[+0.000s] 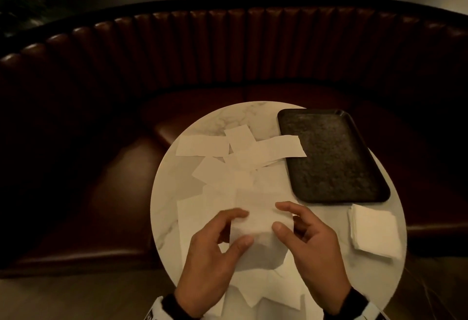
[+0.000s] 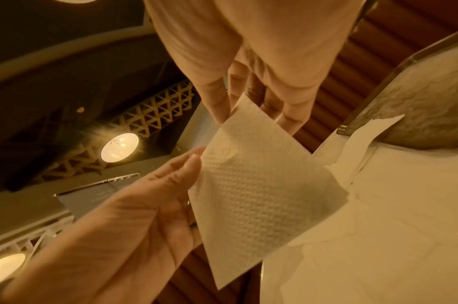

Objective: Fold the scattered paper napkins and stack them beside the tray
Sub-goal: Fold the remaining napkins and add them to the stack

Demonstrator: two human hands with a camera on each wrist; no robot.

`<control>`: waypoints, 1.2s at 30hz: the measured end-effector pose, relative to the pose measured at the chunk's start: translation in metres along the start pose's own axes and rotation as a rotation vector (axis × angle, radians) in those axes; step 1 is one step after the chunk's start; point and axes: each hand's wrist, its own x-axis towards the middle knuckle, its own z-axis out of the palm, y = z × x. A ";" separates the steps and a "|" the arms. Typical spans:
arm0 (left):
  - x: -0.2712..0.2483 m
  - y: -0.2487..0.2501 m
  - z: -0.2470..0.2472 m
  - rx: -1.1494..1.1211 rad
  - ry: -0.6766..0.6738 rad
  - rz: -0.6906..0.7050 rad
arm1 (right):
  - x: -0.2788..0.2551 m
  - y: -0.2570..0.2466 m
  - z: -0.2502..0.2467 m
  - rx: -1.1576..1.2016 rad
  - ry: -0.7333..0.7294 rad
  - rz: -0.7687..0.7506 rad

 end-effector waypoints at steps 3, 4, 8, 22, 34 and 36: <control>0.002 0.002 0.000 0.169 0.046 0.096 | -0.002 0.002 -0.007 -0.041 -0.099 0.036; 0.003 0.005 0.001 0.213 0.073 0.133 | -0.003 0.002 -0.008 -0.124 -0.129 0.025; 0.010 0.008 0.002 0.340 0.115 0.235 | -0.003 0.004 -0.013 -0.431 -0.084 -0.122; 0.018 0.010 0.005 -0.041 -0.108 0.004 | 0.005 -0.010 -0.018 -0.373 -0.137 -0.106; 0.028 -0.009 0.079 -0.268 -0.039 -0.220 | -0.003 0.032 -0.058 0.182 0.046 0.317; 0.033 -0.010 0.094 -0.278 -0.088 -0.272 | 0.005 0.043 -0.077 0.082 0.085 0.299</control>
